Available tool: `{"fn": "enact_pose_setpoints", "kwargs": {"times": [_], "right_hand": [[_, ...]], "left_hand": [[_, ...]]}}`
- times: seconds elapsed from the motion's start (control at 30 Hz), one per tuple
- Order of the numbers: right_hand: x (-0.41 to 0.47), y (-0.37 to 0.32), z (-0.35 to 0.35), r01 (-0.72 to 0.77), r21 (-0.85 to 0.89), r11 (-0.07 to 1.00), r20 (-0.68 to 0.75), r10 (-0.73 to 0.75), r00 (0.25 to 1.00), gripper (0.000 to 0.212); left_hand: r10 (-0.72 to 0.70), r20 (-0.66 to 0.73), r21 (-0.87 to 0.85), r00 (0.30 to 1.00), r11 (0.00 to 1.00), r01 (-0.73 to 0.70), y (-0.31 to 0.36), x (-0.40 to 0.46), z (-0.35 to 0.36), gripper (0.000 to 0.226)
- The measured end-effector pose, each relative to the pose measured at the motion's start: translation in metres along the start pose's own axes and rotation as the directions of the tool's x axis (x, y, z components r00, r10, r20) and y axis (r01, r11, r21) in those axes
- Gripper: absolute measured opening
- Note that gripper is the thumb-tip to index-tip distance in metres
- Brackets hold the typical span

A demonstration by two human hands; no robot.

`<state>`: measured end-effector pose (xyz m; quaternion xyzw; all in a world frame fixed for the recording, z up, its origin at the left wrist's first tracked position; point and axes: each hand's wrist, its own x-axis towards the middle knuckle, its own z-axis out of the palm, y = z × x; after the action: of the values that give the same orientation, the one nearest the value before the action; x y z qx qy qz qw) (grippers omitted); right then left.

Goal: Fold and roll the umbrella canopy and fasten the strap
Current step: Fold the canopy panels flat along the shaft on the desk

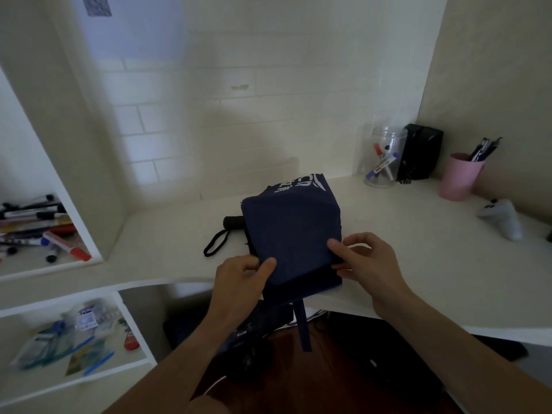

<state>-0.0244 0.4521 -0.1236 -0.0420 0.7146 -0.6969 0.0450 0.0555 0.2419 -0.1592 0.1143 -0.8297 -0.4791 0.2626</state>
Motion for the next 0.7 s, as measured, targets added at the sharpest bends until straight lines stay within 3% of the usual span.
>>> {"fn": "enact_pose_setpoints", "kwargs": {"times": [0.13, 0.27, 0.37, 0.43, 0.5, 0.53, 0.6, 0.67, 0.7], "right_hand": [[0.001, 0.011, -0.001, 0.116, -0.262, 0.958, -0.026, -0.127, 0.992, 0.017], [0.001, 0.017, -0.006, 0.232, -0.505, 0.831, 0.052, -0.239, 0.970, 0.014], [0.002, 0.023, -0.006, 0.282, -0.591, 0.756, 0.119, -0.263, 0.957, 0.017], [0.002, 0.026, -0.006, 0.298, -0.607, 0.737, 0.144, -0.267, 0.953, 0.018], [0.003, 0.028, -0.007, 0.312, -0.616, 0.723, 0.157, -0.276, 0.948, 0.018], [0.004, 0.028, -0.006, 0.317, -0.622, 0.715, 0.166, -0.275, 0.947, 0.018], [0.005, 0.028, -0.006, 0.320, -0.642, 0.697, 0.184, -0.265, 0.946, 0.018], [0.007, 0.025, -0.007, 0.309, -0.669, 0.677, 0.202, -0.234, 0.951, 0.018], [0.008, 0.023, -0.009, 0.302, -0.680, 0.668, 0.215, -0.212, 0.953, 0.018]], "left_hand": [[0.093, -0.003, 0.243, 0.996, 0.966, -0.090, -0.012, 0.000, 0.000, 0.049], [0.214, 0.017, 0.486, 0.977, 0.852, -0.195, -0.022, -0.001, -0.003, 0.036], [0.160, 0.088, 0.568, 0.983, 0.803, -0.181, -0.022, 0.002, -0.003, 0.034], [0.152, 0.039, 0.602, 0.988, 0.785, -0.145, -0.012, 0.006, -0.006, 0.039], [0.282, -0.088, 0.537, 0.955, 0.821, -0.193, 0.007, 0.013, -0.007, 0.040], [0.415, -0.101, 0.531, 0.904, 0.791, -0.304, 0.017, 0.017, -0.006, 0.035], [0.621, 0.090, 0.592, 0.779, 0.596, -0.543, 0.027, 0.028, 0.002, 0.029], [0.559, 0.387, 0.624, 0.734, 0.427, -0.654, 0.018, 0.038, 0.008, 0.042], [0.452, 0.485, 0.632, 0.749, 0.410, -0.657, 0.010, 0.039, 0.009, 0.051]]}}
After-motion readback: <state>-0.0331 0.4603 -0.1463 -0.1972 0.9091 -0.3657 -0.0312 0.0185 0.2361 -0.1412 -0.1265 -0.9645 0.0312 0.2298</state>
